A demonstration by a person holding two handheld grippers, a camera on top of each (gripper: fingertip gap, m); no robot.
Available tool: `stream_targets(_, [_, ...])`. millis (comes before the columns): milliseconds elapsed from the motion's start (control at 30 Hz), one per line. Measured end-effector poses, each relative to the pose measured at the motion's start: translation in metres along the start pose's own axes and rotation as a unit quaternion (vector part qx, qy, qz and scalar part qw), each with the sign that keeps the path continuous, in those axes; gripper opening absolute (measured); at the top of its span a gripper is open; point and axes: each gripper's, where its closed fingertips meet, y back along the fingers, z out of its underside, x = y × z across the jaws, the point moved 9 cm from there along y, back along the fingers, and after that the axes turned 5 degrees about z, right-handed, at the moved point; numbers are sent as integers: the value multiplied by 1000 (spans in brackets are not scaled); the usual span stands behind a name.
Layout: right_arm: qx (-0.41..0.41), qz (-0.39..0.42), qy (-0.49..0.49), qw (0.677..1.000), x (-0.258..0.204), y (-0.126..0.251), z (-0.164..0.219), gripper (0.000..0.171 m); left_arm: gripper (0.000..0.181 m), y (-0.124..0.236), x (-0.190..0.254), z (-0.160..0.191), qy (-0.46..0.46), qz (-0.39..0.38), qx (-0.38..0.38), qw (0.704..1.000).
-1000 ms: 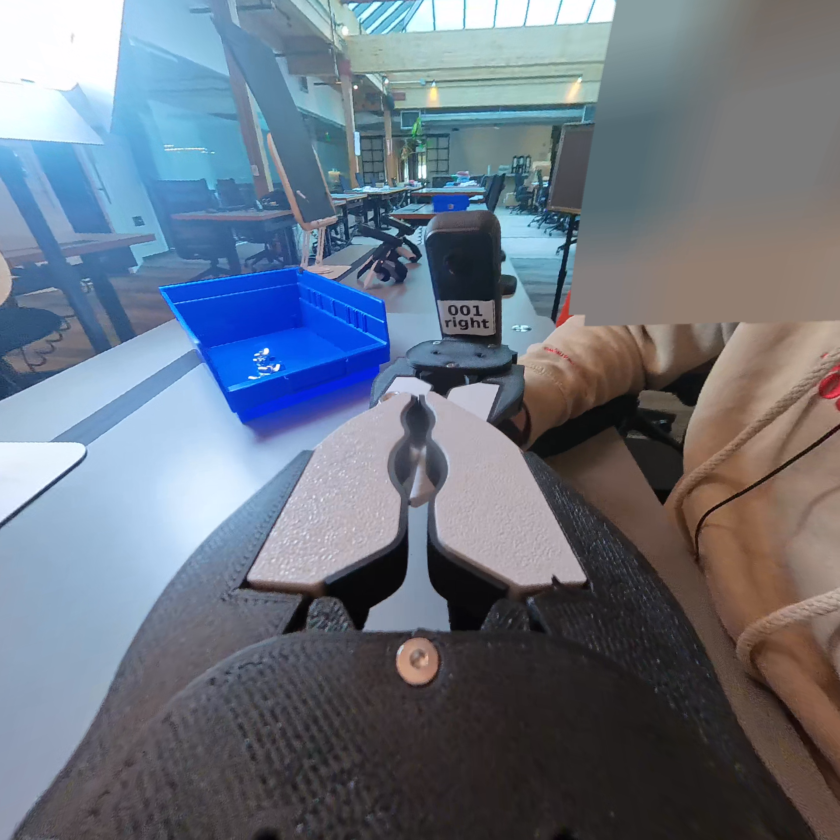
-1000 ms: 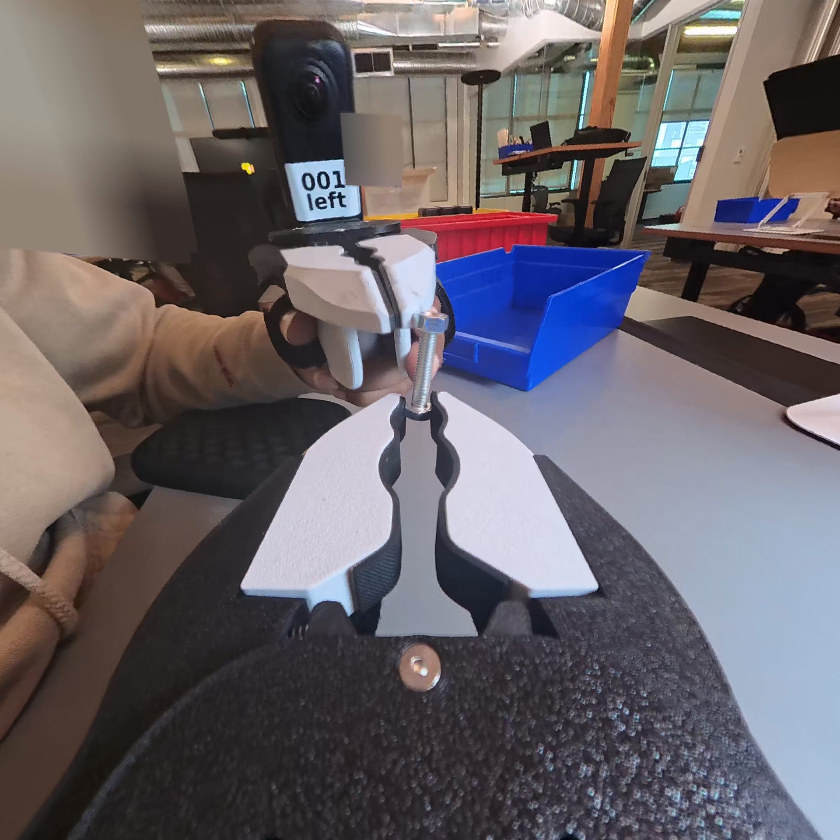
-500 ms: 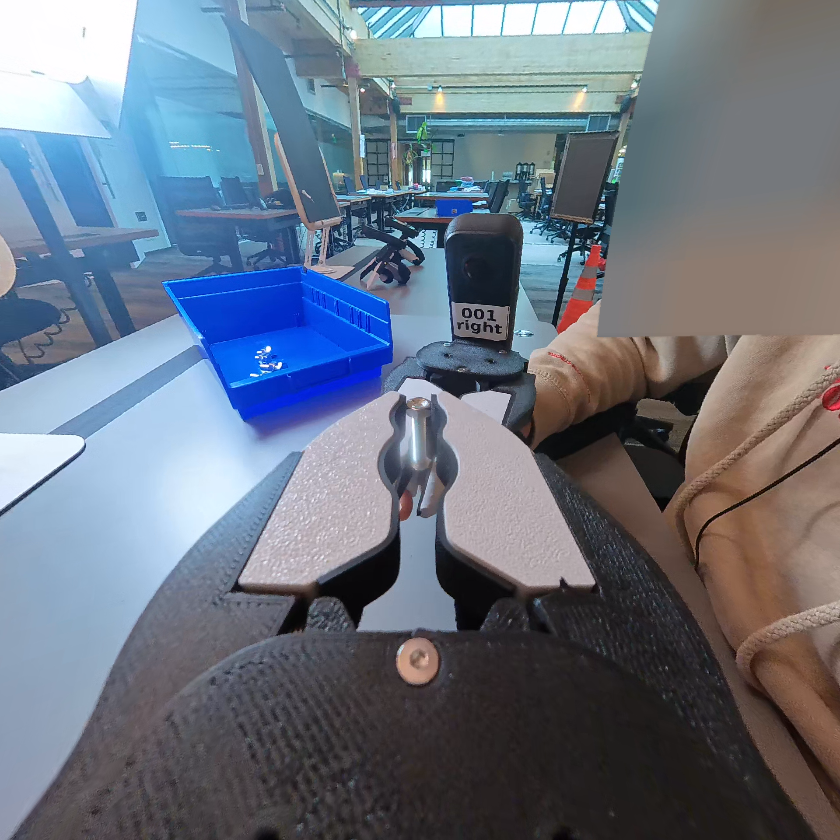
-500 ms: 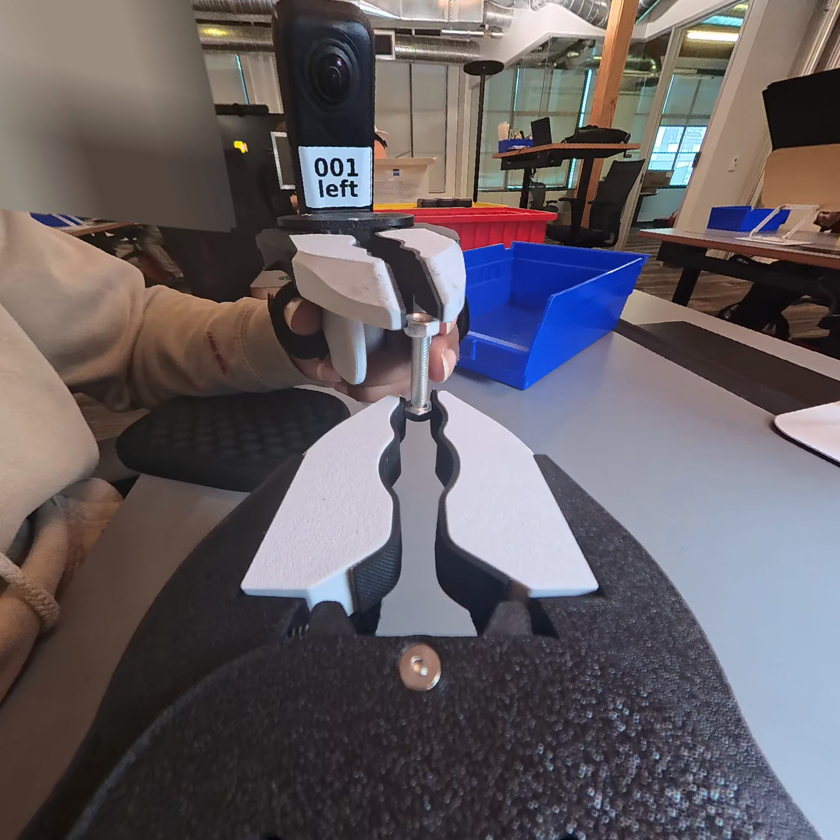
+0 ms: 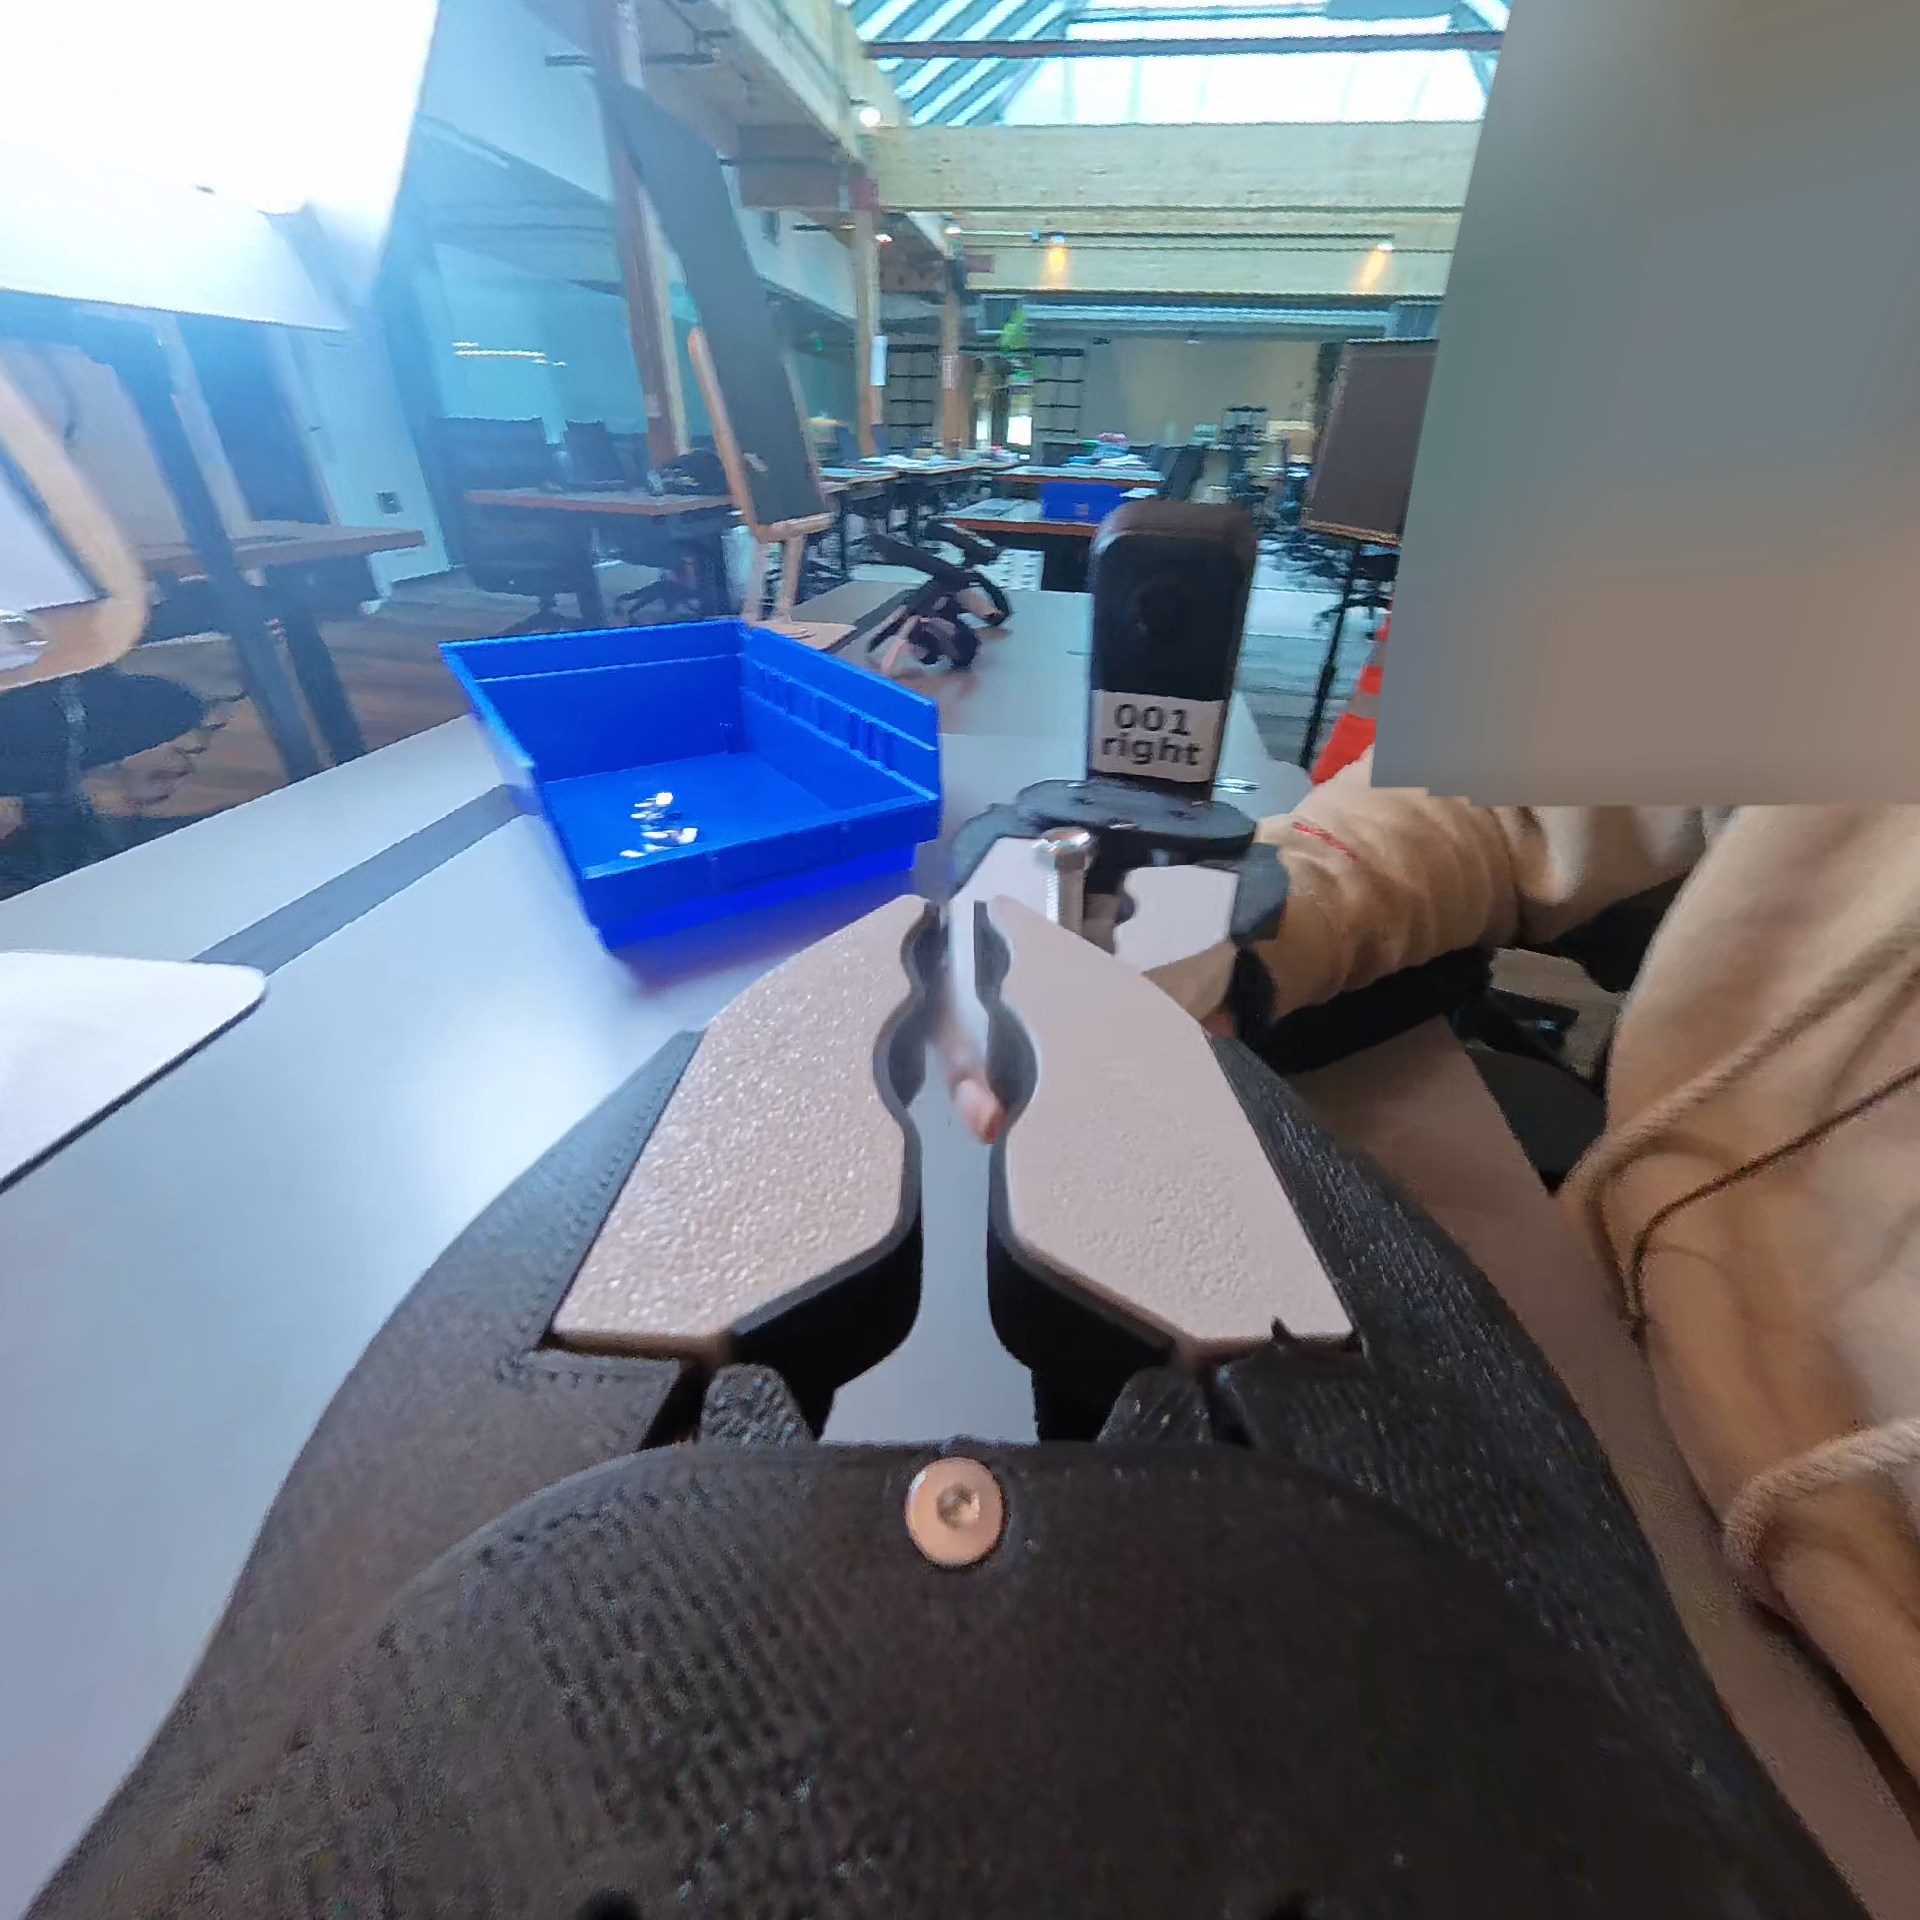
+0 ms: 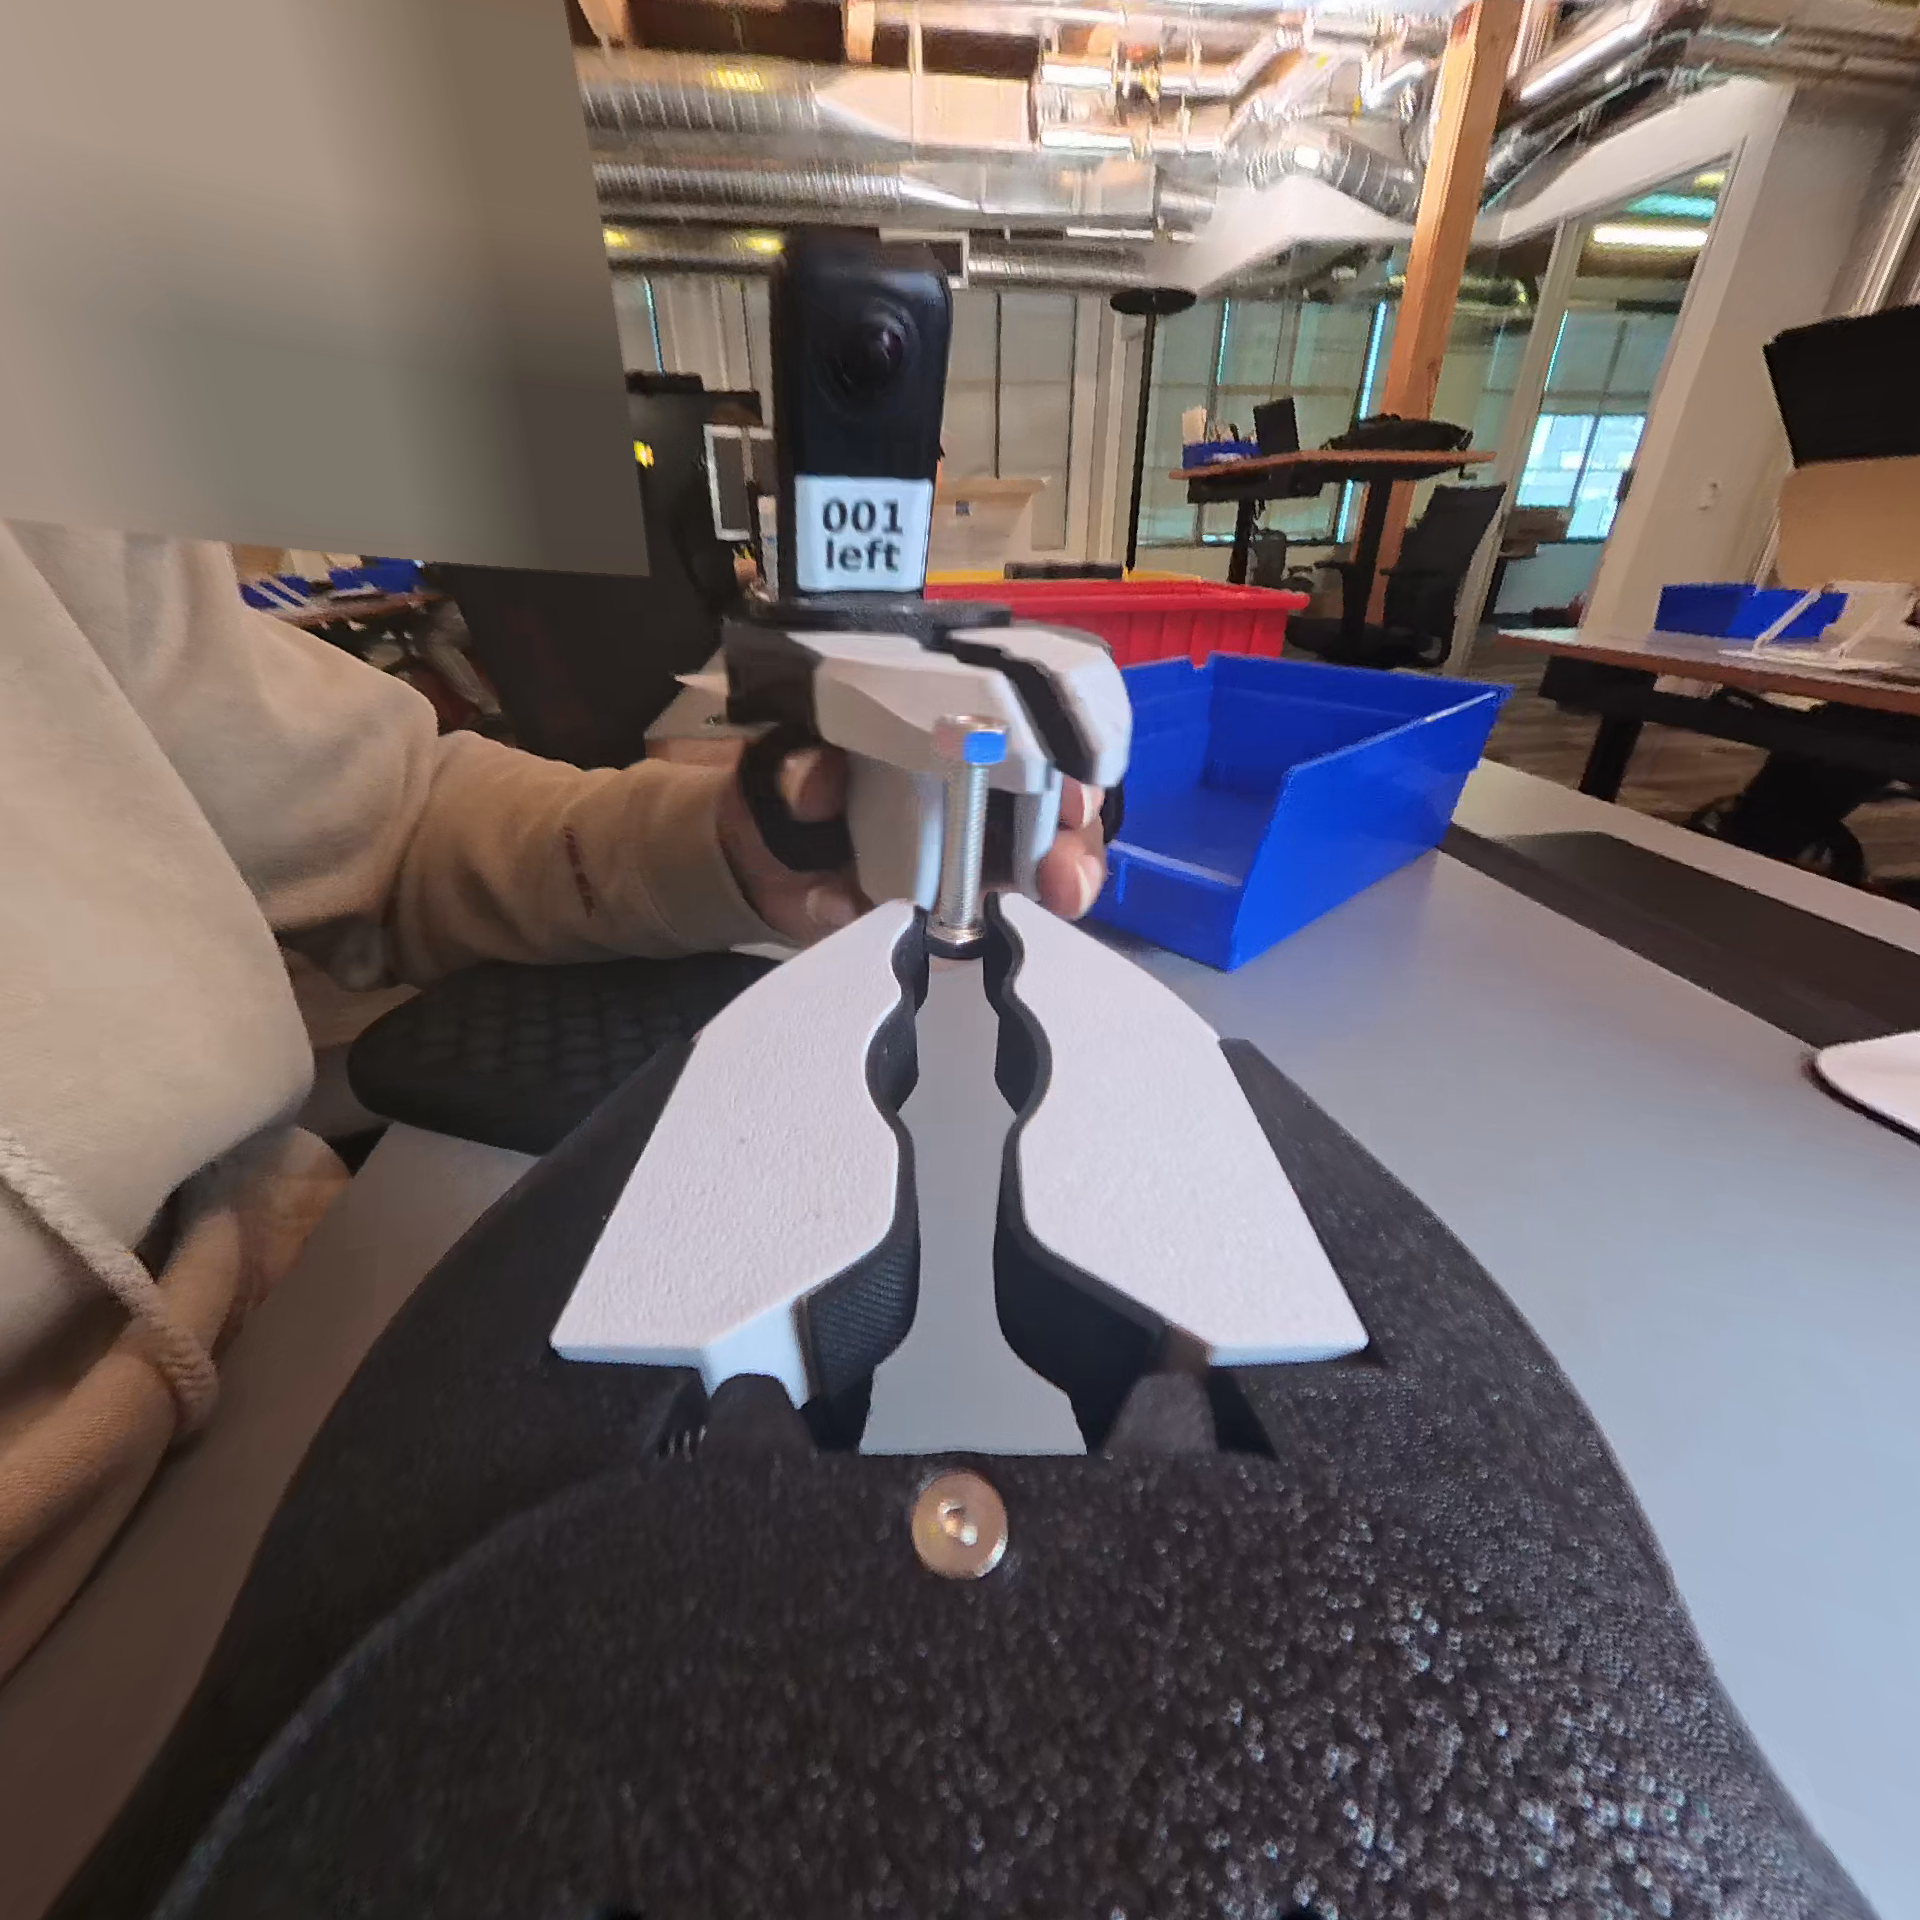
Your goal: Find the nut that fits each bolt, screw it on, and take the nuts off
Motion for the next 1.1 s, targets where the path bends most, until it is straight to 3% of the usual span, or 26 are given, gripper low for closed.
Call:
stream_targets(233, [-12,11,1,1000,1,-2,2,10,20,-6,8,-2,10,43,14,999])
stream_targets(367, [-6,3,7,1000,-2,-2,1,10,20,-6,6,-1,14,33,12,999])
stream_targets(433, [13,-1,4,1000,-1,0,-2,10,10,-1,-2,0,35,10,15,999])
stream_targets(733, [0,4,11,1000,-2,-2,0,10,23,-7,7,-3,12,29,15,999])
stream_targets(833, [17,0,11,1000,-1,1,-5,10,10,1,-6,-1,33,-13,16,999])
stream_targets(1100, [-3,9,8,1000,0,-2,-1,10,24,-7,6,-4,15,21,11,1000])
